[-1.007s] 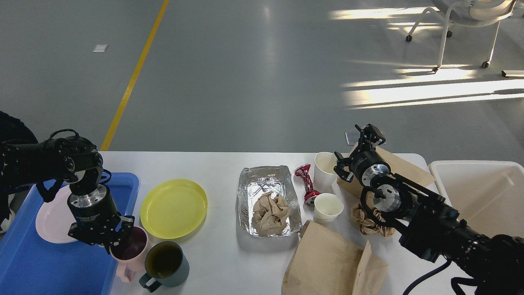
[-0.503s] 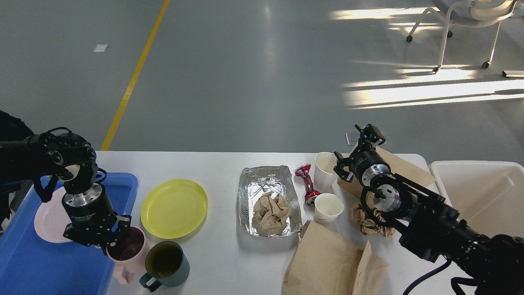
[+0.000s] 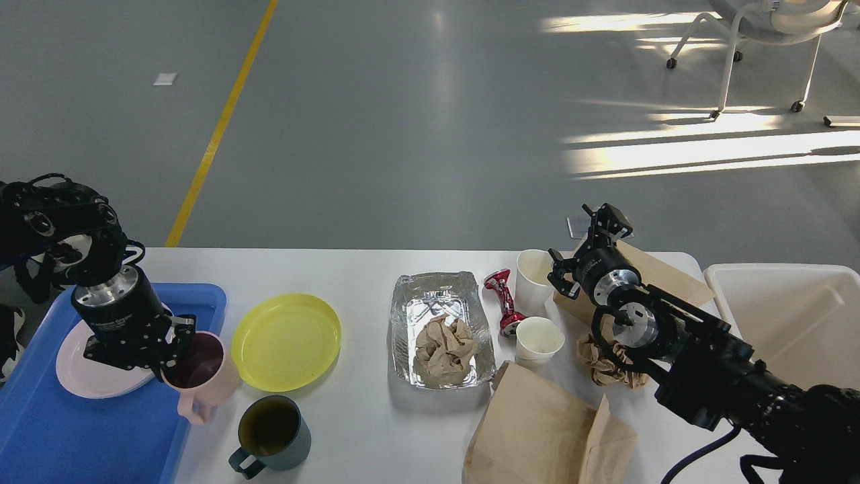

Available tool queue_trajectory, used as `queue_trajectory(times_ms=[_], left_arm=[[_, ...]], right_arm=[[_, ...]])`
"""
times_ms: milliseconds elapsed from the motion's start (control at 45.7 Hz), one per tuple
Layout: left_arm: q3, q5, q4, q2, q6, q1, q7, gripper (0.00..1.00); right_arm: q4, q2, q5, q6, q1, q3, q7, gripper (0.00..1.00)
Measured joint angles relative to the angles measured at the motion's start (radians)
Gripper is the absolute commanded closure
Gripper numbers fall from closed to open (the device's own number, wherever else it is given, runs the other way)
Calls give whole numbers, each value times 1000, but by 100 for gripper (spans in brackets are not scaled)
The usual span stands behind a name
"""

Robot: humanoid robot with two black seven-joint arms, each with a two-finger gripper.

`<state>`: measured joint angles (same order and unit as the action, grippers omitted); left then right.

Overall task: Tidy desktop
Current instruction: 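Carry the pink mug onto the blue tray and release it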

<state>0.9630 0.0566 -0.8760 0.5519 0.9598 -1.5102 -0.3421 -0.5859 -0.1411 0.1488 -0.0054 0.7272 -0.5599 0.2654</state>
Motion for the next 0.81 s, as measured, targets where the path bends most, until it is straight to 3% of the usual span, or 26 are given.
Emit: queue_trajectory(times_ms=[438,591,810], left_arm=[[16,8,12,277,0,1,-11,100],[16,11,70,307,0,40,-38,100],[13,10,178,310,0,142,-42,100]], right_arm=[[0,0,0,0,0,0,0,0],[0,0,0,0,0,0,0,0],[0,0,0,0,0,0,0,0]])
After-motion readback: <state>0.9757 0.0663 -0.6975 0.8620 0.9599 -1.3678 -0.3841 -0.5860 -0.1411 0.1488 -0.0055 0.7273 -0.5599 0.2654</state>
